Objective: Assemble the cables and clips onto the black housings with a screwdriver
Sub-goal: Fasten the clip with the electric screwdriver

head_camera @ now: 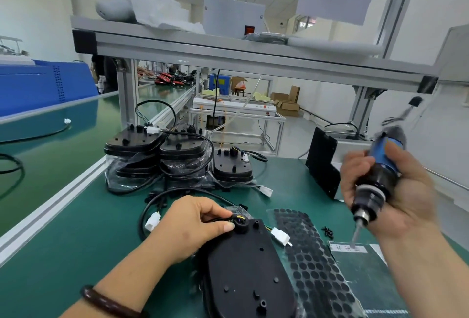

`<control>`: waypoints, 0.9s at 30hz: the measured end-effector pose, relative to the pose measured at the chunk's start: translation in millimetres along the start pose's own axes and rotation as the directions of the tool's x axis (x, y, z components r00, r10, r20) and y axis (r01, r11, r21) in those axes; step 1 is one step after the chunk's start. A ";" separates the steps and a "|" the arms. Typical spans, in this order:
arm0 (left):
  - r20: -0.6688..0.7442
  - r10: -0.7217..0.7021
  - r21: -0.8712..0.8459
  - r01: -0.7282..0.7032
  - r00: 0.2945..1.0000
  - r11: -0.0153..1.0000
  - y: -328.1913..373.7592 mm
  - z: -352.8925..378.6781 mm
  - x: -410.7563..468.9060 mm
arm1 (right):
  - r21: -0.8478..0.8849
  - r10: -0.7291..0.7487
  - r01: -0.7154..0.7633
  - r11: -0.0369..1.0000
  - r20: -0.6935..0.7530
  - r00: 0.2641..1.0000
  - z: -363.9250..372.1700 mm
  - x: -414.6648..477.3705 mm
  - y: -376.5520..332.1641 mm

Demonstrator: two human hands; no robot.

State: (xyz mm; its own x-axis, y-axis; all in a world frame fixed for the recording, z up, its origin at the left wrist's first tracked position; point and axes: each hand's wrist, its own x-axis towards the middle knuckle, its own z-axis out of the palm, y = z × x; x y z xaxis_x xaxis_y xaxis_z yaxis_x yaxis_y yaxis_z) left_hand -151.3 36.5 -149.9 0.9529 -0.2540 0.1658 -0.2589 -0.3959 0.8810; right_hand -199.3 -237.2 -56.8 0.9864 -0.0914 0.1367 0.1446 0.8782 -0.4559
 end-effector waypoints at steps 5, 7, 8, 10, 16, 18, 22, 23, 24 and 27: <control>0.026 0.013 -0.017 -0.013 1.000 1.000 1.7 7.5 -0.7 | -0.069 -0.029 0.024 0.997 -0.072 0.997 30.8 23.3 37.7; 0.021 0.029 -0.003 -0.029 0.999 1.000 2.7 11.8 -0.9 | -0.080 -0.057 0.051 0.995 -0.066 0.996 36.7 29.3 53.3; 0.016 0.034 0.003 -0.034 0.999 0.999 2.8 13.2 -0.9 | -0.091 -0.063 0.059 0.994 -0.044 0.997 38.0 31.7 59.7; 0.002 0.036 0.015 -0.036 0.999 0.999 2.5 14.9 -1.5 | -0.143 -0.068 0.075 0.987 0.050 0.996 39.9 35.1 70.4; -0.011 0.044 0.023 -0.044 0.999 0.999 3.0 15.7 -1.7 | -0.431 -0.090 0.198 0.880 0.257 0.962 48.6 43.8 87.2; -0.017 0.038 0.030 -0.038 0.999 0.999 2.8 15.4 -1.1 | -0.475 -0.083 0.221 0.852 0.295 0.952 51.9 44.9 88.2; -0.006 0.079 0.047 -0.079 0.997 0.996 2.8 14.4 -1.4 | -0.584 -0.094 0.272 0.765 0.317 0.944 50.8 43.4 94.9; -0.011 0.089 0.051 -0.088 0.996 0.995 2.8 14.3 -1.1 | -0.597 -0.109 0.294 0.746 0.326 0.939 49.9 42.7 97.6; -0.016 0.095 0.056 -0.094 0.995 0.994 2.5 14.0 -0.7 | -0.604 -0.130 0.315 0.732 0.331 0.935 49.4 42.2 99.4; -0.010 0.106 0.064 -0.105 0.994 0.992 1.9 13.5 -0.7 | -0.604 -0.168 0.364 0.710 0.357 0.919 51.3 40.0 100.3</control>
State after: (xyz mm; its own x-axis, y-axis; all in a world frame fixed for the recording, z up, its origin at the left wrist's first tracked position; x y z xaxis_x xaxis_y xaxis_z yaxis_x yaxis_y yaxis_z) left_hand -154.6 24.0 -154.3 0.9215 -0.2861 0.2628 -0.3675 -0.4227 0.8284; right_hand -149.4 -128.7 -51.9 0.8544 -0.0638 0.5157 0.5085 0.3066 -0.8046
